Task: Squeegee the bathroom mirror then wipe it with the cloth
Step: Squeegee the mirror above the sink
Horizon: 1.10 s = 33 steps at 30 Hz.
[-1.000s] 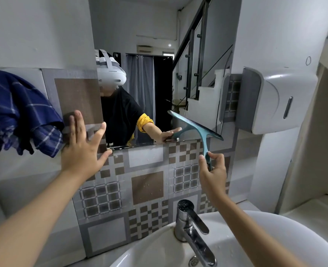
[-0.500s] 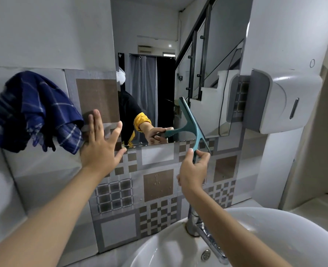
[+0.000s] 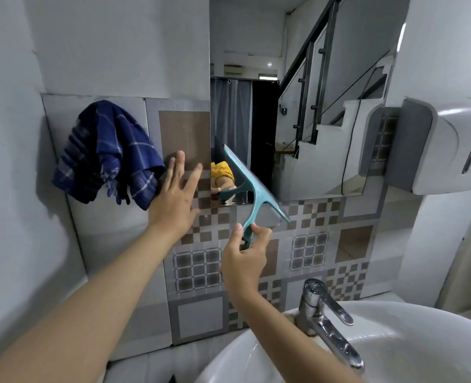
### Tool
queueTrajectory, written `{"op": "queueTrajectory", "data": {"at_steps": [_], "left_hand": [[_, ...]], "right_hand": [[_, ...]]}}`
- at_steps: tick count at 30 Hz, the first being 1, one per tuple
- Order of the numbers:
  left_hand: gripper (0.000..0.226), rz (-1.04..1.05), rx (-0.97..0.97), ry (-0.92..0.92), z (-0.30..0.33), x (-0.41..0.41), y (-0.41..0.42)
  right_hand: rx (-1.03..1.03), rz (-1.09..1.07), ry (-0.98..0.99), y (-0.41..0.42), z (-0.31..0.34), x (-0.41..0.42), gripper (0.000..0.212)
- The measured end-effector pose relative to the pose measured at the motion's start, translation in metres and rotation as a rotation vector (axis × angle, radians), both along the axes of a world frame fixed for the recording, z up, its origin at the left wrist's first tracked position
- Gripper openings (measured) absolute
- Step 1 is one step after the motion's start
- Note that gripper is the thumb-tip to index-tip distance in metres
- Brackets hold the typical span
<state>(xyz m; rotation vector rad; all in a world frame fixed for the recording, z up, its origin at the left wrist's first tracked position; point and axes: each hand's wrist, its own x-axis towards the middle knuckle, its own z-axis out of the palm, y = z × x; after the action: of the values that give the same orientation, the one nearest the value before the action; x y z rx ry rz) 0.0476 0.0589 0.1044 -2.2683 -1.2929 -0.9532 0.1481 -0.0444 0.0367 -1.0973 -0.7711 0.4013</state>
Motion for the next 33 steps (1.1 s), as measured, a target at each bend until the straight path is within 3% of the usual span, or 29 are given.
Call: {"op": "queueTrajectory", "data": {"at_steps": [5,15,26,33], "left_hand": [[0.1,-0.019,-0.023,0.003,0.0,0.001,0.001],[0.097,-0.041,-0.003,-0.013,-0.003,0.001,0.005],[0.099,-0.003,0.05,0.016,-0.005,0.001,0.009],[0.102,0.021,0.002,0.016,-0.001,0.006,0.002]], "right_hand": [[0.007,-0.098,-0.193,-0.004,-0.021,0.018,0.021],[-0.002,-0.168,-0.539,-0.017,-0.055,0.055,0.016],[-0.093,-0.13,-0.587,-0.028,-0.061,0.076,0.015],[-0.204,-0.008,-0.486,-0.048,-0.06,0.094,0.013]]}}
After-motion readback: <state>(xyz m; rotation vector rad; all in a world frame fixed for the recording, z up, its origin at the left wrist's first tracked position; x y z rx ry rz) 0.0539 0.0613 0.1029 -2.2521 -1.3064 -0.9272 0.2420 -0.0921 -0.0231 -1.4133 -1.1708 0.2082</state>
